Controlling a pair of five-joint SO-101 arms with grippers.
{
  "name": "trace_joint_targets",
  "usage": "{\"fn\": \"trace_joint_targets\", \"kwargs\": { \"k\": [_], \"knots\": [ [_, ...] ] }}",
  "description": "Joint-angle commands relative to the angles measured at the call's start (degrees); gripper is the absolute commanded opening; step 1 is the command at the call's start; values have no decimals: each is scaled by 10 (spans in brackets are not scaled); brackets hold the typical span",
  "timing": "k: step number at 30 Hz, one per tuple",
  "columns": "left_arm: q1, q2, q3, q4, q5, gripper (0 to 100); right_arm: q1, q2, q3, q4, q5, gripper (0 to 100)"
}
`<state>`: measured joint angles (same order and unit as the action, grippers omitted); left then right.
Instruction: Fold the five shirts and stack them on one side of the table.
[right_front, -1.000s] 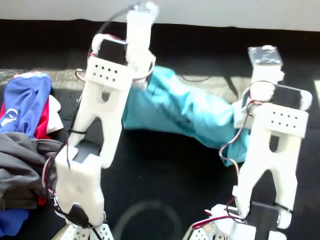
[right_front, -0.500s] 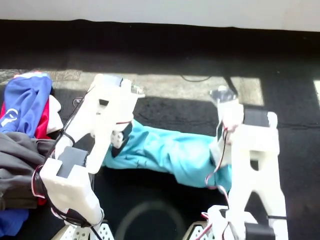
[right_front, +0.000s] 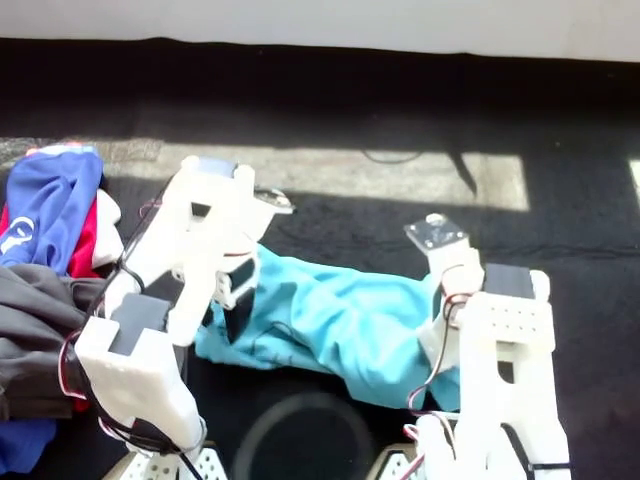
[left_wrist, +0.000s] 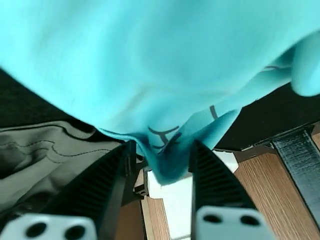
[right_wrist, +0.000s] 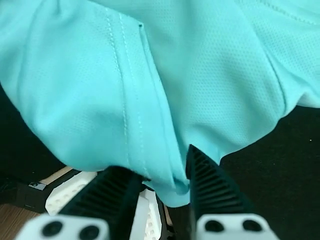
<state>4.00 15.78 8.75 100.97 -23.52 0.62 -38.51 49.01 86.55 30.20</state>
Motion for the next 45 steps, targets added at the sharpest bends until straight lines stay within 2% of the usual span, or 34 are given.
{"fn": "trace_joint_targets", "kwargs": {
  "k": [1,5,9,13,16,22,26,28,31,34,40,45],
  "knots": [
    [-38,-52,-71,7,-8,210,8,-42,-4,-7,5,148],
    [-74,-101,-196,4,-5,210,9,-82,-44,-29,-10,151],
    [-63,-87,-277,3,17,210,17,-53,-71,-93,-61,179],
    [-51,-14,-284,-40,99,210,18,49,-87,-133,-87,296],
    [-51,56,-290,-78,149,210,18,120,-105,-158,-90,324],
    [-49,151,-290,-127,162,210,18,191,-134,-160,-91,324],
    [-44,167,-290,-144,162,210,18,196,-131,-163,-89,324],
    [-35,166,-291,-142,162,179,18,196,-128,-177,-91,323],
    [-12,167,-315,-138,162,16,18,196,-97,-219,-89,272],
    [7,167,-337,-134,162,20,18,197,-57,-268,-88,226],
    [10,167,-422,-80,162,8,33,201,-7,-356,-88,231],
    [-9,169,-509,-27,162,13,54,310,-41,-378,-87,231]
  ]
}}
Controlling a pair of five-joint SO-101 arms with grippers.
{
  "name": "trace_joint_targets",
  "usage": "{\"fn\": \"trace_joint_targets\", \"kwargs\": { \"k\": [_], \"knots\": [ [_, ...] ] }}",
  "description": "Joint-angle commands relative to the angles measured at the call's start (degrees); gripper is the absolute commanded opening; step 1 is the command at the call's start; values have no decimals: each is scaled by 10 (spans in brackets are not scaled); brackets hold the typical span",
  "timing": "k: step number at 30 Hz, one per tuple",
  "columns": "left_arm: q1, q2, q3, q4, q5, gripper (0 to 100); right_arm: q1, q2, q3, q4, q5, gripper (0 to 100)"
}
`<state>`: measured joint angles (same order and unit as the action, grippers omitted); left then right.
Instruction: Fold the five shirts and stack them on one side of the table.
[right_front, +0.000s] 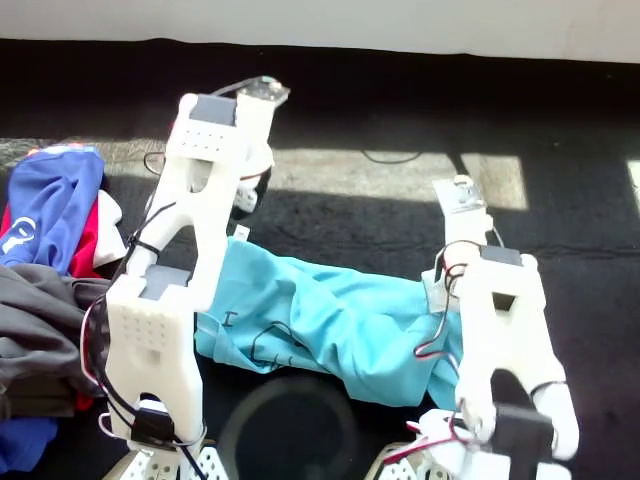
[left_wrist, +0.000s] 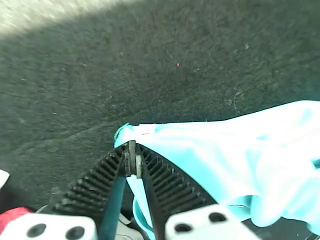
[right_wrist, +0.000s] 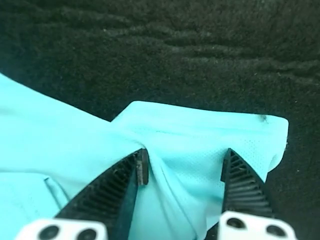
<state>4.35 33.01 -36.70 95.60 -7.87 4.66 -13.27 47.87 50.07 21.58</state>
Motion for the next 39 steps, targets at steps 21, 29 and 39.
{"fn": "trace_joint_targets", "kwargs": {
  "k": [21,29,39],
  "knots": [
    [-96,0,-63,41,4,14,73,339,-488,130,-4,6],
    [-91,0,-63,41,5,14,62,340,-641,130,-5,9],
    [-10,0,-8,44,5,140,65,315,-678,255,-4,301]
  ]
}}
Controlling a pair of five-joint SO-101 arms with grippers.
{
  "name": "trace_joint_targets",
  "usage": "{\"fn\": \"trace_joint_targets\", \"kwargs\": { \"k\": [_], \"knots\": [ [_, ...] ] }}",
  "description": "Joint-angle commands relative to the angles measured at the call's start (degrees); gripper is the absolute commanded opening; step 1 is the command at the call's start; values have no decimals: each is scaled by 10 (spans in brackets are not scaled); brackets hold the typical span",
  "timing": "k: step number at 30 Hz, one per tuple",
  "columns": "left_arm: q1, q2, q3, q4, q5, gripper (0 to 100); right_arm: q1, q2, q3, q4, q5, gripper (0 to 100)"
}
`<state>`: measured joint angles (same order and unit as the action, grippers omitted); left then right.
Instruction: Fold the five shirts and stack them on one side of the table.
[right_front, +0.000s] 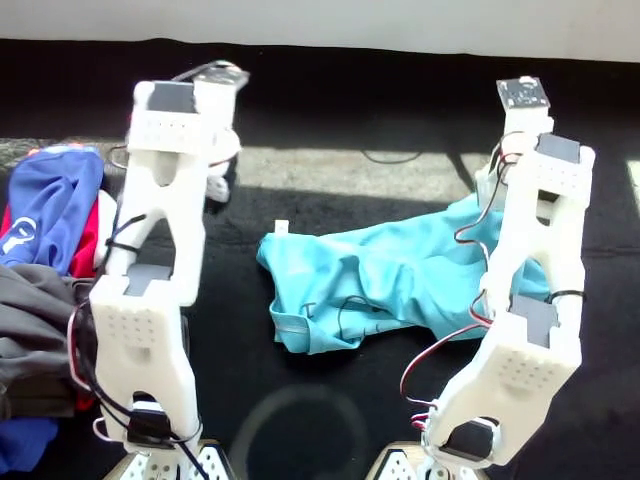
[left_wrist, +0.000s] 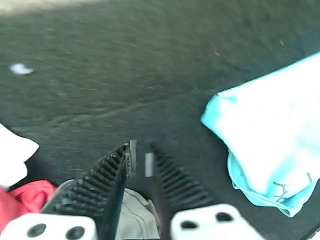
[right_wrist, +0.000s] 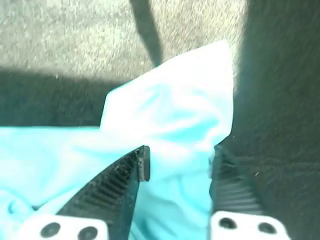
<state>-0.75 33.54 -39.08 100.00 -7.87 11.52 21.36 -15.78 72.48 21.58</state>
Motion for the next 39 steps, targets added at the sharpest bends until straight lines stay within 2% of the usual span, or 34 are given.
{"fn": "trace_joint_targets", "kwargs": {
  "k": [1,7,13,19,21,23,27,32,34,39],
  "knots": [
    [53,-5,28,-6,5,162,-1,-36,-48,39,-5,300],
    [95,-5,84,-85,11,192,6,-76,-86,109,-5,300],
    [109,-5,134,-137,97,194,5,-130,-84,172,-3,300],
    [118,-5,195,-186,111,188,5,-201,-81,216,-2,300],
    [128,-6,201,-185,111,123,5,-220,-80,226,-2,300],
    [138,-9,203,-185,111,17,5,-229,-80,238,-2,300],
    [160,-12,195,-146,112,7,6,-233,-80,255,-2,300],
    [156,-71,143,-15,109,8,30,-247,-80,271,-1,300],
    [141,-118,141,14,108,8,44,-267,-71,272,0,300],
    [92,-270,261,14,47,8,49,-345,44,267,40,300]
  ]
}}
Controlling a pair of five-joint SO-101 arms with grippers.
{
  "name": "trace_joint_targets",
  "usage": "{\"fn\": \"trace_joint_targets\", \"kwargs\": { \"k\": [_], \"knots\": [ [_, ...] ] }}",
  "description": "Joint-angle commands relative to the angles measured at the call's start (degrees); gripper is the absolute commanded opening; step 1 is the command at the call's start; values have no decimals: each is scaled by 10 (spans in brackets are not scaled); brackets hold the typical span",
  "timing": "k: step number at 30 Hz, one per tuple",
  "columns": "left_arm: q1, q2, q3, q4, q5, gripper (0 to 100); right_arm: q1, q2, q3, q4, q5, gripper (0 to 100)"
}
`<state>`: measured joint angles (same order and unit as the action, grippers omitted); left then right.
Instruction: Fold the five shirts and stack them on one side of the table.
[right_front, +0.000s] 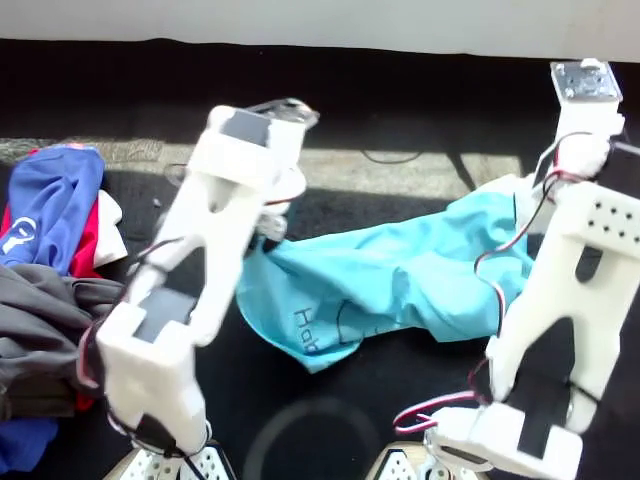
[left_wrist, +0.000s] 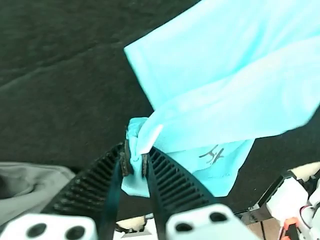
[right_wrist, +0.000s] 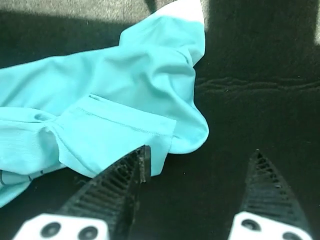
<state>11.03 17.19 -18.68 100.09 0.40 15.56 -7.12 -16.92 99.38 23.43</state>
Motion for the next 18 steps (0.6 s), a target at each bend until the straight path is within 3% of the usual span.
{"fn": "trace_joint_targets", "kwargs": {
  "k": [1,5,9,13,18],
  "knots": [
    [-36,-135,95,13,-55,10,7,-78,89,-7,26,300],
    [-65,-208,247,12,-157,38,7,-142,233,-73,29,300],
    [-81,-204,331,12,-229,155,-8,-183,367,-153,29,300],
    [-102,-197,330,12,-250,242,-51,-210,460,-194,25,300],
    [-154,-192,253,11,-249,231,-126,-213,536,-233,23,300]
  ]
}}
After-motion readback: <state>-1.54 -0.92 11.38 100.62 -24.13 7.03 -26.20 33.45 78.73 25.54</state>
